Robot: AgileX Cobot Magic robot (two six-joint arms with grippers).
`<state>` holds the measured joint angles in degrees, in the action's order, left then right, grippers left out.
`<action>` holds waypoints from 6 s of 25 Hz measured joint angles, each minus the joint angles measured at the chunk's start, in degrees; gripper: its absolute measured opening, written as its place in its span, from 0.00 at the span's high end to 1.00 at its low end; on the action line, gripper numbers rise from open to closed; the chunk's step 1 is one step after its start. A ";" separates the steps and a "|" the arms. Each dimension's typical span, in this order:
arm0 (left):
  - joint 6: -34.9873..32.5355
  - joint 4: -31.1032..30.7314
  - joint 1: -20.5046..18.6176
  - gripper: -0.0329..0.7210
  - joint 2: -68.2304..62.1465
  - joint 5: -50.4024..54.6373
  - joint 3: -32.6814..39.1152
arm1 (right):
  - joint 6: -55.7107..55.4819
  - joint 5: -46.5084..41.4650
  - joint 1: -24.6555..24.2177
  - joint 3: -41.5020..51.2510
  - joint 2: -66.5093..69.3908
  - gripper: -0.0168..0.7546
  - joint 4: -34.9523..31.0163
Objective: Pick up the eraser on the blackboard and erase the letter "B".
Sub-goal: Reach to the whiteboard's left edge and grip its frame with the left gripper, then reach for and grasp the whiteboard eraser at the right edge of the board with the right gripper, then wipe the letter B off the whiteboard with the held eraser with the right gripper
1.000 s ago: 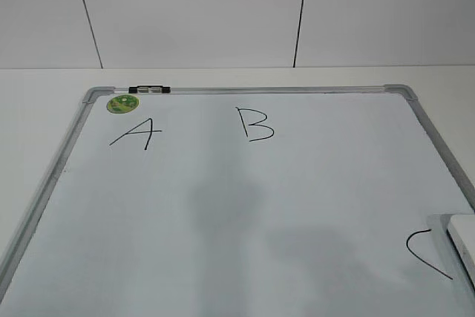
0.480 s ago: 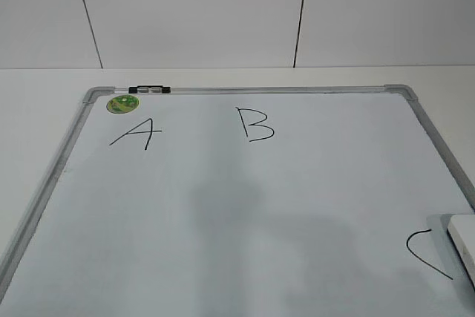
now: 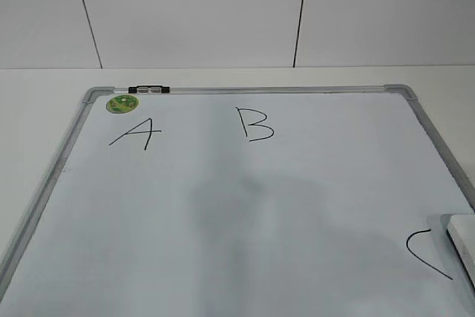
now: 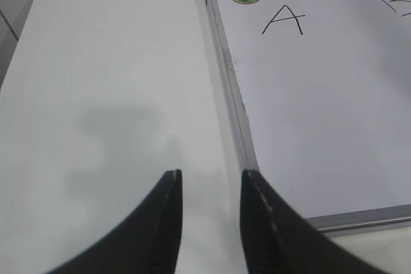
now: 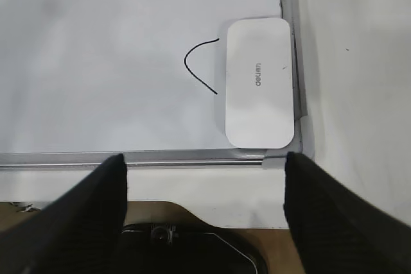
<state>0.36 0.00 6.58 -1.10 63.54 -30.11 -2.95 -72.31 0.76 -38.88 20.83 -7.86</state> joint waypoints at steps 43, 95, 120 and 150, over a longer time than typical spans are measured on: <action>2.57 5.06 0.00 0.64 -99.09 -8.64 -37.24 | -2.00 0.63 0.00 -1.66 25.26 0.22 -0.17; 1.09 6.05 0.00 0.64 -109.10 -12.68 -38.15 | -2.14 0.63 0.00 -1.66 25.26 0.22 0.42; 1.89 7.26 -0.35 0.93 -109.18 -12.03 -38.44 | -2.14 1.43 0.00 -1.66 28.70 0.12 3.65; 1.89 7.26 -0.27 0.93 -109.18 -12.03 -38.44 | -2.03 21.66 0.00 -2.15 62.67 0.12 6.27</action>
<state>2.25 7.26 6.31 -110.29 51.51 -68.55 -4.98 -50.65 0.76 -41.03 83.50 -1.58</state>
